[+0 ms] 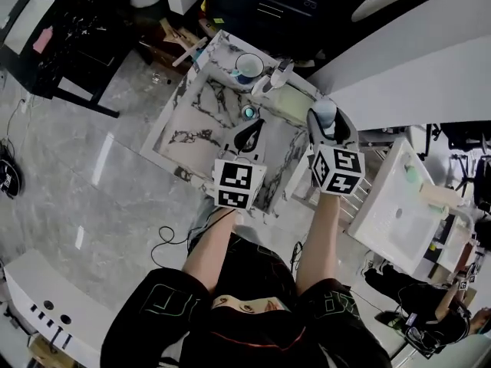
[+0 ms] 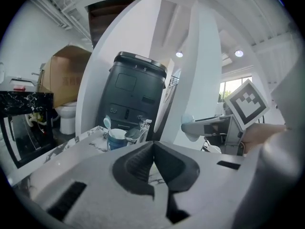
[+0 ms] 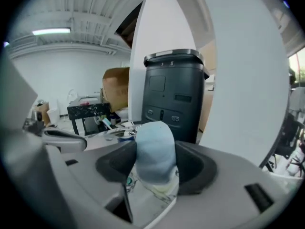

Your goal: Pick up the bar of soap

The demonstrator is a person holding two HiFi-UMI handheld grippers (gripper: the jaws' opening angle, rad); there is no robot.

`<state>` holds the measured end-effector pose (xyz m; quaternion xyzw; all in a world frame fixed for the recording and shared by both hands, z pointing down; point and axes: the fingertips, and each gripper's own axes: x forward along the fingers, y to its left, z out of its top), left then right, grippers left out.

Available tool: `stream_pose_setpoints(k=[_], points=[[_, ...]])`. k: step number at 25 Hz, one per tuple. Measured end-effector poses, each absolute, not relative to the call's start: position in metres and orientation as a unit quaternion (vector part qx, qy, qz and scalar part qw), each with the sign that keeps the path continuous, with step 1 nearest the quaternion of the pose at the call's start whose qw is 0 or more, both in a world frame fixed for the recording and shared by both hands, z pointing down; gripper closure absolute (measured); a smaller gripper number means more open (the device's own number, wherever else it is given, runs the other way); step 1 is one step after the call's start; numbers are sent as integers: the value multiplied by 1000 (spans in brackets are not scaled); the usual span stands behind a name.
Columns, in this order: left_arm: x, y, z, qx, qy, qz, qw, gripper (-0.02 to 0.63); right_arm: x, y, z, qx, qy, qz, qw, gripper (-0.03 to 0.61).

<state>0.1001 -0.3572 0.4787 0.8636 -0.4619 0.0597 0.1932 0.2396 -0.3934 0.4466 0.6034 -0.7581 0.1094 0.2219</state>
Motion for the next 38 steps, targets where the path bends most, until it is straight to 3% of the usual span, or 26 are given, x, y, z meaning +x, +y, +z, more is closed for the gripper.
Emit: stream_pose_setpoints(k=[14,23,38], points=[[101,-268,405,863,-492,38,109,604,232,-270,357,589,-804,59,57,321],[100,-226,362,865,-496,29,64,604,233,-221,320,583,-812,31,20,321],[78,-205,348,860,-508,22,50,604,218,-200,304,576,-817,11,10,322]])
